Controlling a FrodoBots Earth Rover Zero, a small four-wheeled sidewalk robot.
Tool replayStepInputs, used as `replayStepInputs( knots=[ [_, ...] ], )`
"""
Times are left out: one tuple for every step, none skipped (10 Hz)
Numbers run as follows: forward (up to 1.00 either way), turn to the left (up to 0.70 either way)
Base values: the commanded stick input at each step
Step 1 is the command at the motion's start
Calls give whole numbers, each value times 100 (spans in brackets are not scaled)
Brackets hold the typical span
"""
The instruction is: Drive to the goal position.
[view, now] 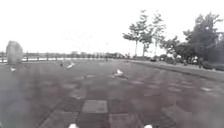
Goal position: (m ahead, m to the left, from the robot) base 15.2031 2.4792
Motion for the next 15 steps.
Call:
replayStepInputs(
  knots=[
    [100,-40],
    [100,-40],
    [100,-40],
    [100,0],
    [100,0],
    [100,0],
    [100,0],
    [100,0],
    [100,0],
    [100,0],
    [100,0],
    [100,0],
    [100,0],
    [100,1],
    [100,10]
  ],
)
